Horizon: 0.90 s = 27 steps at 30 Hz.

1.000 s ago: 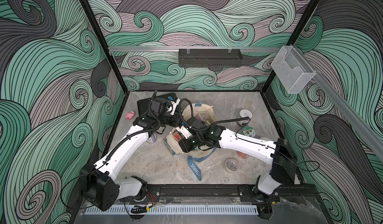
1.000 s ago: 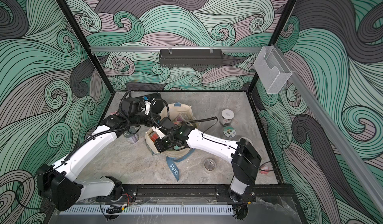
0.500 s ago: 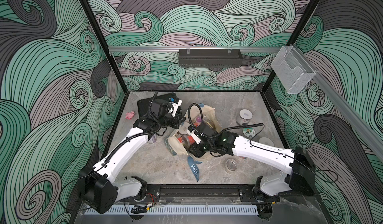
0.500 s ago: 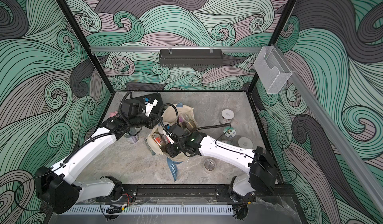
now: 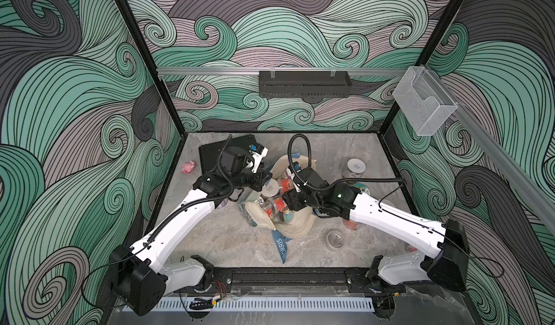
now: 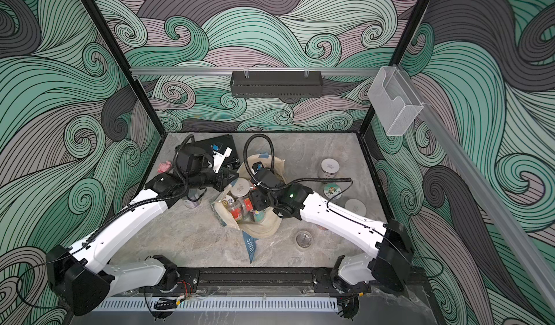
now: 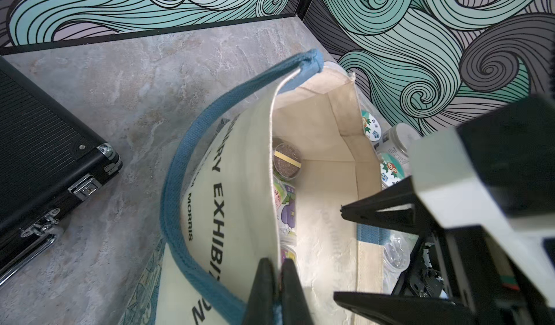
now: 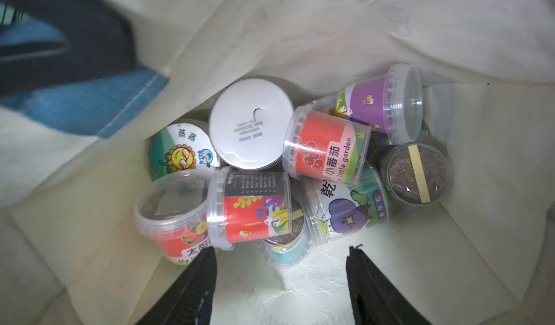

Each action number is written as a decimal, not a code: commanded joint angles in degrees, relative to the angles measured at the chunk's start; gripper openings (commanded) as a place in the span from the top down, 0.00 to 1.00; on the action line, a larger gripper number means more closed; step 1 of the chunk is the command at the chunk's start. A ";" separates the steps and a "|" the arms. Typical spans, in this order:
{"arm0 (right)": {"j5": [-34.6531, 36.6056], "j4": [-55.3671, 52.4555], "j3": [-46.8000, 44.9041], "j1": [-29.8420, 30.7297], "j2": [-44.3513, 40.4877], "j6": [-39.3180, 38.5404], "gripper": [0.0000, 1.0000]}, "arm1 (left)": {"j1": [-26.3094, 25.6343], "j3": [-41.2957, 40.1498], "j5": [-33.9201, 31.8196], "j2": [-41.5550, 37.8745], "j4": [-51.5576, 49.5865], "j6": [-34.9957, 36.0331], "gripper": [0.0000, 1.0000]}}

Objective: Take out the seed jars from the canvas bag
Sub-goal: Pick up the seed jar from the canvas bag, then place the canvas bag at the center of the board.

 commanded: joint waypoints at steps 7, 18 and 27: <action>-6.41 4.58 0.96 0.03 3.03 -4.97 0.33 | -0.93 0.73 -0.47 -1.43 0.90 1.48 1.00; -6.96 3.27 1.39 1.48 7.27 -5.23 0.19 | -1.22 0.95 -0.91 -1.34 0.44 1.57 1.00; -3.36 1.74 2.46 2.21 10.98 -2.04 0.14 | -1.45 0.98 -1.44 -1.60 0.20 1.83 1.00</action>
